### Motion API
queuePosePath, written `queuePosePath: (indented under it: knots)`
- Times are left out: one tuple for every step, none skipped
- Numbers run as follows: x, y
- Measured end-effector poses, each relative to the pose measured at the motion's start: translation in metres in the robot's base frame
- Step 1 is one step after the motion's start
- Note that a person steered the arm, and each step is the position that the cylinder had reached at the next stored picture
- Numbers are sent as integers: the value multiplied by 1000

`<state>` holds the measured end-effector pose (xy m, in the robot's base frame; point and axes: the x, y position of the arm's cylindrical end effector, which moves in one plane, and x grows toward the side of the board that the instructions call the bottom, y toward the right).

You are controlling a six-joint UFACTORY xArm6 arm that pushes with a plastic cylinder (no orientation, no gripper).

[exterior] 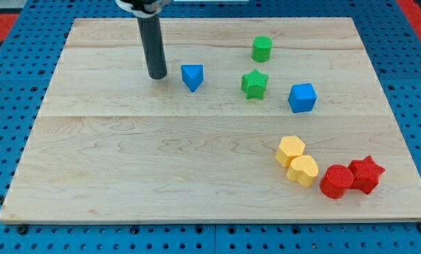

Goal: Slide the blue triangle to the blue cube

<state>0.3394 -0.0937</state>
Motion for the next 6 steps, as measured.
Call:
queuePosePath:
  knots:
    - [26, 107]
    - [44, 126]
    - [54, 72]
    - [119, 93]
    - [119, 127]
    - [99, 179]
